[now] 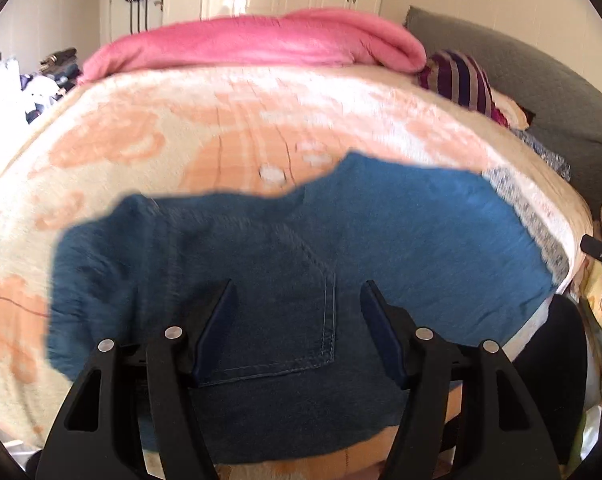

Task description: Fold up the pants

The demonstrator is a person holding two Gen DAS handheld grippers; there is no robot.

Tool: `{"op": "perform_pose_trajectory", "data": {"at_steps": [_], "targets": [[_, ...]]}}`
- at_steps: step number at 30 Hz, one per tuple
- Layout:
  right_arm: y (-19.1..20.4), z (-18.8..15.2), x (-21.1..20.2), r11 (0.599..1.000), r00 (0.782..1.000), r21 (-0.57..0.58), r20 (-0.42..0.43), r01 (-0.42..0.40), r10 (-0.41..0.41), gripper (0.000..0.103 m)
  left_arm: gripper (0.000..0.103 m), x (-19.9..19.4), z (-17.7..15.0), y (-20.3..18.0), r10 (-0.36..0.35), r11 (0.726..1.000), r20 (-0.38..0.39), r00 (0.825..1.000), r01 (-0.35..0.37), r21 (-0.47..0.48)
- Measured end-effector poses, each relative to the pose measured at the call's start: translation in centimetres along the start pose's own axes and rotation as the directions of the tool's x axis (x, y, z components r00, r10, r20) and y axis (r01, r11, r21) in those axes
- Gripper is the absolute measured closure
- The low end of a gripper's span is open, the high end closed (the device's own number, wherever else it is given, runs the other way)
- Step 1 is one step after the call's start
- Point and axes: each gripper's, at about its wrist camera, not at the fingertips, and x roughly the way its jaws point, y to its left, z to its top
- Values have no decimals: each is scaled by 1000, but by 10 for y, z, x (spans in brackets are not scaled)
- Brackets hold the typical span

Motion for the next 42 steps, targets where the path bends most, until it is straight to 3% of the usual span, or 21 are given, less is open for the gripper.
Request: {"op": "perform_pose_trajectory", "data": {"at_steps": [3, 8, 14, 17, 21, 23, 29, 35, 39, 42], "targets": [[31, 8, 18, 995, 998, -78, -19, -64, 62, 41, 40, -8, 11, -4, 15, 1000, 23, 1000, -16, 12], [96, 20, 64, 965, 988, -216, -80, -147, 133, 35, 40, 9, 28, -14, -37, 999, 12, 999, 38, -16], [142, 32, 111, 946, 977, -273, -163, -176, 135, 31, 40, 53, 28, -31, -43, 999, -60, 997, 43, -8], [137, 30, 123, 951, 980, -287, -188, -111, 58, 26, 40, 61, 21, -18, 9, 999, -59, 998, -11, -36], [102, 25, 120, 974, 983, -221, -184, -51, 10, 23, 40, 54, 17, 14, -39, 993, -20, 999, 37, -116], [85, 23, 117, 983, 982, -170, -184, -76, 44, 24, 40, 54, 17, 17, -56, 991, -15, 998, 54, -123], [88, 17, 115, 980, 985, -188, -168, -58, 26, 22, 40, 54, 14, 10, -21, 997, -13, 1000, 20, -75], [87, 17, 81, 990, 993, -113, -91, -86, 76, 18, 40, 12, 12, -2, 3, 999, 45, 999, -1, -38], [106, -3, 74, 978, 987, -176, -134, -109, 86, 18, 40, 9, -5, -13, -36, 999, -10, 999, 35, -26], [111, -17, 81, 970, 985, -240, -174, -44, 1, 18, 40, 17, -15, -21, 16, 1000, -49, 999, -14, 26]]}}
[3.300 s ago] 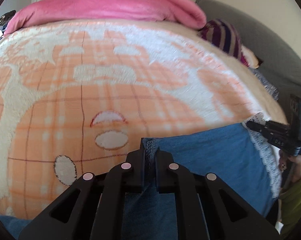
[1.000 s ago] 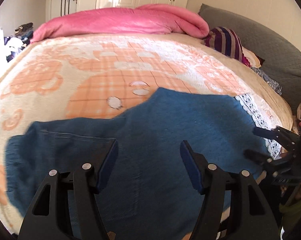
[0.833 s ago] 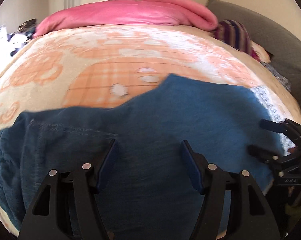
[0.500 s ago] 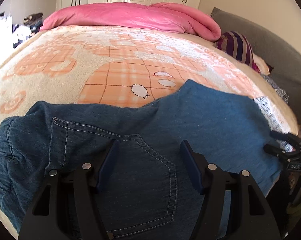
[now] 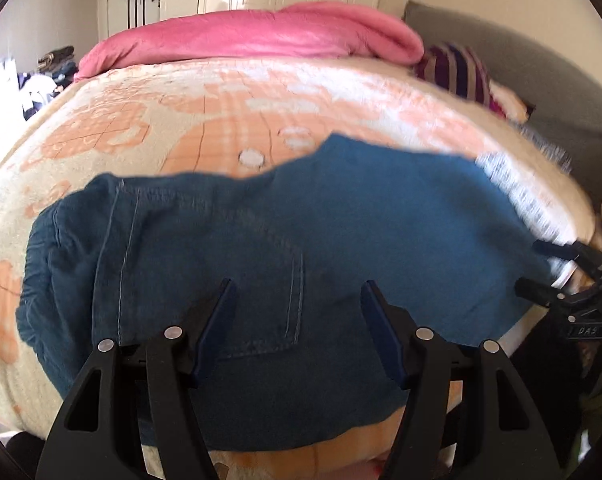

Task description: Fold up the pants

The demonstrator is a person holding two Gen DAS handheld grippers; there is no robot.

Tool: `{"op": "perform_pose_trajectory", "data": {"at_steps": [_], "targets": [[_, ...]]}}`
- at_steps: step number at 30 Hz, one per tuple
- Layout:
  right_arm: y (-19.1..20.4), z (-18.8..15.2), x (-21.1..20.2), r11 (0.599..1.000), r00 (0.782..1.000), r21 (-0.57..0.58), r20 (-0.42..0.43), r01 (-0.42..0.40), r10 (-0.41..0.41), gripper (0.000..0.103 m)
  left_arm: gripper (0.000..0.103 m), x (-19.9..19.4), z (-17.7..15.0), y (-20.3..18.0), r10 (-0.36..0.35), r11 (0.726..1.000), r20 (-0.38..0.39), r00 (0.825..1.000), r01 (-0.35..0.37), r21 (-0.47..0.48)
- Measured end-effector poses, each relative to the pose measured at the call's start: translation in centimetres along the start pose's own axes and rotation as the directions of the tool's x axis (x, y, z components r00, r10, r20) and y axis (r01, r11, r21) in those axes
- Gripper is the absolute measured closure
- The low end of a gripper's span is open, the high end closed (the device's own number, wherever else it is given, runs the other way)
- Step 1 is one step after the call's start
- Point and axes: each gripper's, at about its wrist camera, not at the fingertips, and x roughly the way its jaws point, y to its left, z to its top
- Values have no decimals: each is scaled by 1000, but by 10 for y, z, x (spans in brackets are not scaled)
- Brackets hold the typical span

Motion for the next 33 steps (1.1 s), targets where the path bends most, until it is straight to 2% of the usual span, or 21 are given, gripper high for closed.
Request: {"op": "perform_pose_trajectory", "data": {"at_steps": [1, 10, 14, 25, 26, 27, 33], "targets": [[-2, -2, 3, 1000, 1000, -2, -14, 17, -17, 18, 40, 2, -3, -1, 10, 1000, -9, 1000, -10, 10], [-20, -12, -1, 998, 1000, 55, -4, -22, 23, 17, 40, 4, -6, 8, -4, 1000, -12, 1000, 4, -3], [-28, -11, -19, 989, 997, 126, 45, -74, 69, 16, 40, -8, -2, 6, -19, 1000, -5, 1000, 19, -25], [-48, -12, -54, 980, 992, 194, 127, -45, 20, 10, 40, -36, 9, 1, -62, 997, 32, 998, 63, -34], [-50, -12, -56, 979, 991, 198, 132, -42, 16, 10, 27, -37, 9, -1, -61, 998, 33, 998, 62, -31], [-52, -13, -59, 978, 990, 204, 138, -39, 11, 9, 5, -38, 10, -3, -56, 998, 32, 998, 57, -28], [-65, -16, -70, 969, 986, 245, 169, -32, -11, 9, 4, -43, 15, -19, -69, 998, 47, 997, 68, 13]]}}
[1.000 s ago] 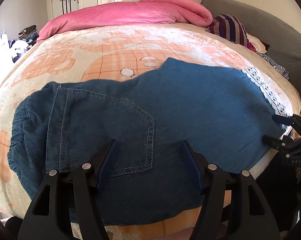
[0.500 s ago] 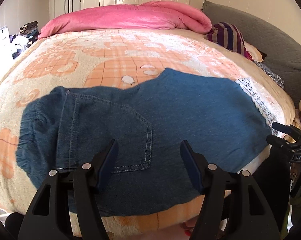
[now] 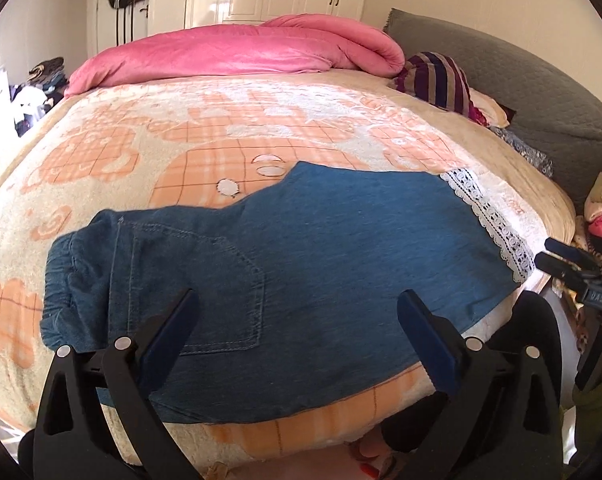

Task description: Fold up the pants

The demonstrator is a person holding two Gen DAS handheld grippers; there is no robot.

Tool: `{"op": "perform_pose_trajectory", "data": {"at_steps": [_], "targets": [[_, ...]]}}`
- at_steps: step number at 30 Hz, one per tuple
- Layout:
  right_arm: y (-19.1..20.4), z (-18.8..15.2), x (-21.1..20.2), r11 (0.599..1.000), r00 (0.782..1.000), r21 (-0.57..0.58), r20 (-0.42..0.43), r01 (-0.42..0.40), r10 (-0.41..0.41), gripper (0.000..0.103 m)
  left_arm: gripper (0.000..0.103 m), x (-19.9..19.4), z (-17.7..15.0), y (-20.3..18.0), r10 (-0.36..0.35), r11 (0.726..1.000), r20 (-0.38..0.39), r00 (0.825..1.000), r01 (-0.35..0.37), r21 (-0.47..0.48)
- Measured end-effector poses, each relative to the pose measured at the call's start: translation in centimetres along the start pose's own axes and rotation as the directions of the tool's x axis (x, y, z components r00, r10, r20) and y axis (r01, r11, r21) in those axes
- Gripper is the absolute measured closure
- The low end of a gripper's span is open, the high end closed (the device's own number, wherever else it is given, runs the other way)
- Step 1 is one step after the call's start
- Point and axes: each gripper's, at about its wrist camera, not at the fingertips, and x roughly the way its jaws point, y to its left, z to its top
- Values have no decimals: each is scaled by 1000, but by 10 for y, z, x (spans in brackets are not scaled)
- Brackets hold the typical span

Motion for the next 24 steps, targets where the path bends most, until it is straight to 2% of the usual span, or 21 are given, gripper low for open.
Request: {"op": "perform_pose_trajectory", "data": {"at_steps": [10, 24], "targets": [[-29, 0, -12, 997, 999, 78, 44, 21, -25, 9, 4, 7, 11, -27, -20, 998, -11, 1000, 21, 51], [-53, -16, -3, 987, 1000, 163, 21, 10, -14, 9, 4, 51, 61, -100, -131, 972, -56, 990, 139, 187]]}}
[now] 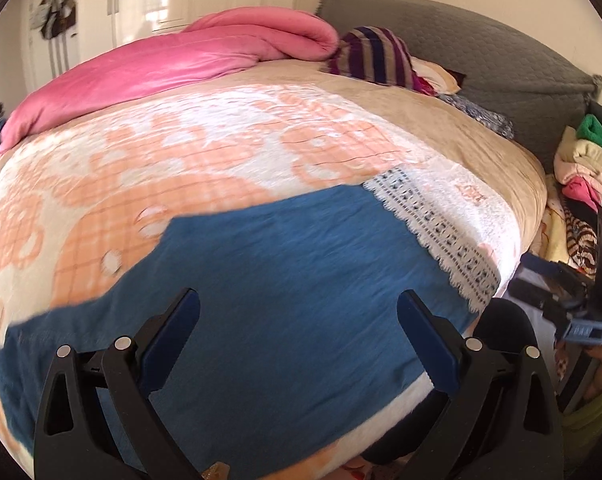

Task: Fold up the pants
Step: 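Grasp the lace-trimmed leg hem with the left gripper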

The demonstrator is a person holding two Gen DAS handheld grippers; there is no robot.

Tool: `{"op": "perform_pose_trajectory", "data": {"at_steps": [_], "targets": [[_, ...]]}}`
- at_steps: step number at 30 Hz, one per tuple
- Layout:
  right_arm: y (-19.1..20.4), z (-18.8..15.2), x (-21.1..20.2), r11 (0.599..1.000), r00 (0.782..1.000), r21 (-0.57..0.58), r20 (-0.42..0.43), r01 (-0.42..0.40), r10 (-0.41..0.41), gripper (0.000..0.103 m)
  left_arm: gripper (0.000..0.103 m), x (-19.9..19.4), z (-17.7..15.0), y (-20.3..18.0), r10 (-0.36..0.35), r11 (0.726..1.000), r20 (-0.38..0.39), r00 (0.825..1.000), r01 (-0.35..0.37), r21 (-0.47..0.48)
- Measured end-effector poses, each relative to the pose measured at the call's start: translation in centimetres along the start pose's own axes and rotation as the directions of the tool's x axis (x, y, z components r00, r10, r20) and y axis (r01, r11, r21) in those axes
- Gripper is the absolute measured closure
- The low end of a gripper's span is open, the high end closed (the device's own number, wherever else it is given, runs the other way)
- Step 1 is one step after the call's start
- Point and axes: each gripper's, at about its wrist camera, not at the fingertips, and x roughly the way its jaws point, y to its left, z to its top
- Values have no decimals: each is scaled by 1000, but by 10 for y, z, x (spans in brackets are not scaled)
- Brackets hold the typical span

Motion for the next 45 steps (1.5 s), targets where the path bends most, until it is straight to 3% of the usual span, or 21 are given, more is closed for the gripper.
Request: {"op": "perform_pose_trajectory", "data": {"at_steps": [10, 15, 19, 27, 29, 32, 35, 40, 43, 45], "targets": [[-12, -5, 13, 998, 999, 64, -16, -28, 29, 9, 4, 58, 37, -24, -78, 994, -103, 992, 85, 65], [-12, -4, 22, 993, 998, 108, -14, -55, 57, 9, 4, 79, 59, -24, -115, 993, -85, 990, 118, 30], [-8, -3, 29, 992, 998, 109, -23, -63, 66, 9, 4, 92, 77, -35, -132, 988, -67, 989, 136, 66], [-11, -4, 36, 987, 996, 143, -37, -70, 76, 9, 5, 143, 101, -54, -138, 976, -141, 980, 159, 152], [-11, -5, 40, 986, 996, 150, -46, -70, 77, 9, 5, 157, 103, -56, -155, 971, -171, 973, 182, 156], [-14, -6, 45, 983, 995, 166, -54, -75, 85, 9, 7, 178, 104, -52, -219, 965, -228, 949, 245, 93], [-15, -7, 46, 982, 995, 170, -50, -79, 89, 9, 24, 190, 103, -49, -280, 953, -247, 928, 300, 45], [-14, -9, 46, 981, 994, 167, -39, -95, 102, 9, 27, 202, 96, -50, -331, 935, -263, 906, 353, 38], [-10, -10, 43, 981, 991, 148, -28, -129, 134, 32, 41, 203, 96, -54, -363, 918, -268, 892, 391, 58], [-7, -9, 45, 982, 990, 134, -29, -134, 139, 34, 45, 202, 98, -55, -385, 907, -269, 883, 416, 65]]}}
